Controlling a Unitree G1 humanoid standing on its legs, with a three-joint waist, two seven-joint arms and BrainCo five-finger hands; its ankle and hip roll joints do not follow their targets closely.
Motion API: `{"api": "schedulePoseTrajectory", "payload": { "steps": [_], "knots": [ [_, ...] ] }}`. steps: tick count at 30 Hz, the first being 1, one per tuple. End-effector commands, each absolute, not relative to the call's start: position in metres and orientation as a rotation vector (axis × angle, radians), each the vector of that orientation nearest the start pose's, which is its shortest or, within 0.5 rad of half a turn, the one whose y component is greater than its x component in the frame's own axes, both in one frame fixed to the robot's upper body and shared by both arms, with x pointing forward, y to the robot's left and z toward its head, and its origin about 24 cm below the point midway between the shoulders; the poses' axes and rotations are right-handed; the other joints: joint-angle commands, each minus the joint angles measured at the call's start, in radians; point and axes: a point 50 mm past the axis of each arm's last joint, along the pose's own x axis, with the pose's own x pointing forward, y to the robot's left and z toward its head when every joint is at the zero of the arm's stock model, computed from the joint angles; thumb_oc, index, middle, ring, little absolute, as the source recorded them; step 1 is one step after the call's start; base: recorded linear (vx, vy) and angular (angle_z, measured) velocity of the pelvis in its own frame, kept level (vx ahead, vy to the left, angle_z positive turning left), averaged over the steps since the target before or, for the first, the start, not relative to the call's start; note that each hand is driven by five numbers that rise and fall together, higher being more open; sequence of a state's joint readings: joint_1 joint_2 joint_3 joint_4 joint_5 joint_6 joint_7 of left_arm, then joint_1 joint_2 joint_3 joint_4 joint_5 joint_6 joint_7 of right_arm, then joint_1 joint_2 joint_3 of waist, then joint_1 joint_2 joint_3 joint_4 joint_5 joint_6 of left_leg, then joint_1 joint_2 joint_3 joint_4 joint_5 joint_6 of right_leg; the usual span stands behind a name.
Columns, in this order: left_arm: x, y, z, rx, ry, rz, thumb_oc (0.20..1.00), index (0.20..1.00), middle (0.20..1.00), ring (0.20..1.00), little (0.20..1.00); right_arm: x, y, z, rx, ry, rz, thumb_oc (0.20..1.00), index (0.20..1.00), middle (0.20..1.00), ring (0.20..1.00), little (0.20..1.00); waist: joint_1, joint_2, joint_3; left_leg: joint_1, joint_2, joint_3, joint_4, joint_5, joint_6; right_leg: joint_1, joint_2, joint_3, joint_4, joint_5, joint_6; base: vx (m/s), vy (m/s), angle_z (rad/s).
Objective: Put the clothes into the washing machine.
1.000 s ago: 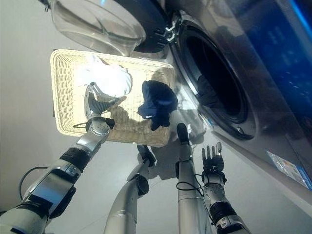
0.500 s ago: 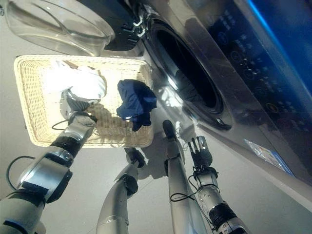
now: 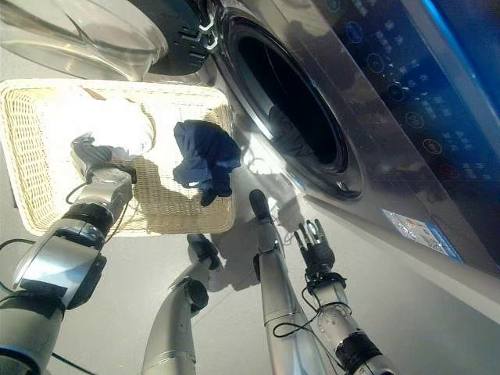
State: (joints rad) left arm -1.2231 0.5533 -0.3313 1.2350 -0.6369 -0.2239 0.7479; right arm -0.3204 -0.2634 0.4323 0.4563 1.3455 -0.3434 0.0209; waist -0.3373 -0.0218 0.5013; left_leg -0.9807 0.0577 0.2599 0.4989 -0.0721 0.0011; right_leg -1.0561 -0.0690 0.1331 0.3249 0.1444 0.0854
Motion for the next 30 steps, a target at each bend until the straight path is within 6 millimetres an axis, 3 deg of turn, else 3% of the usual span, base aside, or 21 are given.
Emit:
{"api": "schedulePoseTrajectory", "payload": {
  "steps": [1,7,16,21,25,26,30],
  "knots": [
    [0.390,0.273,0.277,-0.138,-0.504,0.863,0.200,0.200,0.200,0.200,0.200,0.294,-0.131,0.029,0.906,0.049,0.099,1.000,1.000,1.000,1.000,1.000,-0.002,-0.031,0.019,0.050,-0.086,-0.004,0.082,-0.135,-0.018,0.031,0.070,-0.001,-0.034,-0.043,-0.005,-0.02,-0.013,0.05],
    [0.388,0.253,0.291,-0.271,-0.648,0.738,0.200,0.200,0.200,0.200,0.200,0.288,-0.133,0.027,0.912,0.042,0.099,1.000,1.000,1.000,1.000,1.000,0.008,-0.031,0.019,0.061,-0.102,-0.018,0.062,-0.127,-0.011,0.040,0.080,0.000,-0.032,-0.041,-0.009,-0.02,-0.012,0.04],
    [0.381,0.250,0.288,-0.390,-0.737,0.707,0.200,0.200,0.200,0.200,0.200,0.283,-0.132,0.032,0.895,-0.008,0.135,1.000,1.000,1.000,1.000,1.000,0.032,-0.033,0.019,0.112,-0.116,-0.040,0.009,-0.098,-0.010,0.091,0.087,-0.014,-0.038,-0.052,-0.014,-0.03,-0.026,0.04],
    [0.376,0.250,0.283,-0.374,-0.770,0.700,0.200,0.200,0.200,0.200,0.200,0.281,-0.133,0.042,0.781,-0.073,0.172,1.000,1.000,1.000,1.000,1.000,0.048,-0.027,0.019,0.139,-0.119,-0.051,-0.022,-0.082,-0.011,0.116,0.088,-0.022,-0.044,-0.058,-0.016,-0.02,-0.027,0.10],
    [0.366,0.239,0.262,-0.258,-0.804,0.635,0.200,0.200,0.200,0.200,0.200,0.281,-0.126,0.078,0.476,-0.243,0.266,1.000,1.000,1.000,1.000,1.000,0.105,-0.007,0.019,0.194,-0.131,-0.085,-0.105,-0.030,-0.017,0.181,0.081,-0.061,-0.067,-0.073,-0.021,-0.08,-0.120,0.13],
    [0.364,0.237,0.260,-0.252,-0.816,0.609,0.200,0.200,0.200,0.200,0.200,0.283,-0.124,0.087,0.440,-0.277,0.279,1.000,1.000,1.000,1.000,1.000,0.114,-0.008,0.019,0.178,-0.136,-0.083,-0.124,0.005,-0.016,0.172,0.072,-0.070,-0.078,-0.053,-0.025,-0.11,-0.143,0.38],
    [0.360,0.232,0.247,-0.243,-0.812,0.547,0.200,0.200,0.200,0.200,0.200,0.287,-0.119,0.096,0.374,-0.314,0.294,1.000,1.000,1.000,1.000,1.000,0.146,-0.002,0.019,0.196,-0.139,-0.106,-0.158,0.025,-0.020,0.197,0.066,-0.099,-0.085,-0.062,-0.026,-0.05,-0.101,0.34]
  ]
}}
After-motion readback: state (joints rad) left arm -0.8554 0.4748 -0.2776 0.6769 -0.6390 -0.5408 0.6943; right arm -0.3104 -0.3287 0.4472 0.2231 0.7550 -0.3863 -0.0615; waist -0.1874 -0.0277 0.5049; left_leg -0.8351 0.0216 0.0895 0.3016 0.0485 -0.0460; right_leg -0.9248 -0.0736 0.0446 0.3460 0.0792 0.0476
